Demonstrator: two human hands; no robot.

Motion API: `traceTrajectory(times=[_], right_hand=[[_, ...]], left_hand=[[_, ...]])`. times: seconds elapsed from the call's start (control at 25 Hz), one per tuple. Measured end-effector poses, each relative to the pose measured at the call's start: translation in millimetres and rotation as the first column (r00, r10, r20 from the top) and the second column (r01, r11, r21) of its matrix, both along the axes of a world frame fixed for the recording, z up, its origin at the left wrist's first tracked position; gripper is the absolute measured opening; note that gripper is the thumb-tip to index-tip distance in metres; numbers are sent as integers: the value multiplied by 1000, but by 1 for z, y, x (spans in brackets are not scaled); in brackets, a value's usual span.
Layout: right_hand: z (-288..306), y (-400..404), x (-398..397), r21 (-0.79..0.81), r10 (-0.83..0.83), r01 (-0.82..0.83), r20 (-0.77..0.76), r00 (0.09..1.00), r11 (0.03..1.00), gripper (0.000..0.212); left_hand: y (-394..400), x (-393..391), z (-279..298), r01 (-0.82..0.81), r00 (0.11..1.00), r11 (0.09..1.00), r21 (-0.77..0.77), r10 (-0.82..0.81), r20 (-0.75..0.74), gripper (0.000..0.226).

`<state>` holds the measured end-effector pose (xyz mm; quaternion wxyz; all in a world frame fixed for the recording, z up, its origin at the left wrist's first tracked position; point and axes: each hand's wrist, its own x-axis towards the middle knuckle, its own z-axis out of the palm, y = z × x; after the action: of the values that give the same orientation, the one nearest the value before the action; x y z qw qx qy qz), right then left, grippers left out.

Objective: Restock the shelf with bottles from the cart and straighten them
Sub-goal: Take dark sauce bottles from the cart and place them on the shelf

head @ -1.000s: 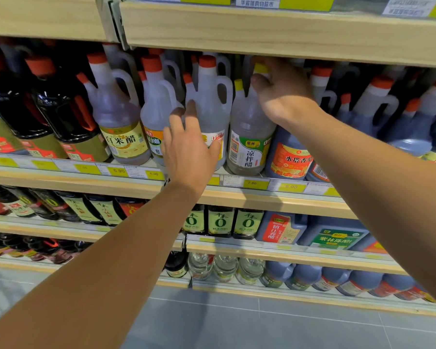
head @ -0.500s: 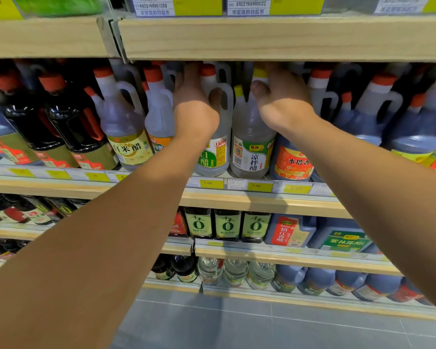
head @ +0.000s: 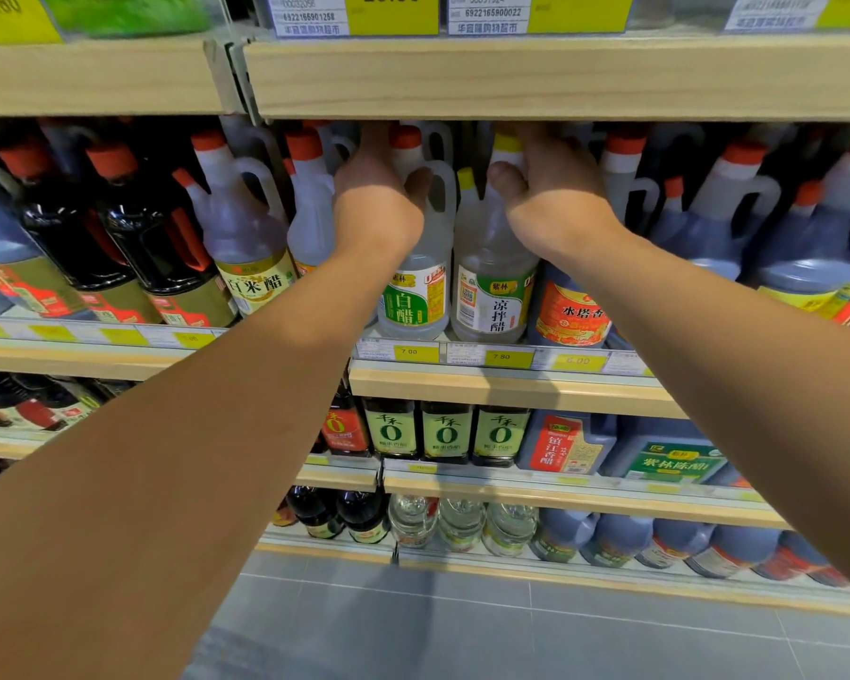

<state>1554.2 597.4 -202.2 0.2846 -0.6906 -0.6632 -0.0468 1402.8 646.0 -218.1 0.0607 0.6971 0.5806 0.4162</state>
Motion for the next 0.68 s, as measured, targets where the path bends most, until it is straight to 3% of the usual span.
traceTrajectory(times=[0.2,0.32,0.44,0.56,0.68], right_hand=[[3,-13,-6,41,-64,60,95,993,997,34],[7,-28,-28,121,-98,86,102,990,989,33],[4,-36,-73,225,63,-96,152,986,970,35],[-3,-28,-126,170,183,-214,180,966,962,46],[-1,-9,-165,76,120,-137,188,975,988,44]], left_hand=[[-22,-13,10,-35,991,995,-95,22,-133,28],[-47,-44,-2,-12,996,1000,11,13,-89,23],[-59,-98,-20,3,998,997,80,2,-64,38],[-49,-152,-27,-95,994,991,93,100,-51,45],[-35,-175,-18,-129,984,983,128,143,-108,41]])
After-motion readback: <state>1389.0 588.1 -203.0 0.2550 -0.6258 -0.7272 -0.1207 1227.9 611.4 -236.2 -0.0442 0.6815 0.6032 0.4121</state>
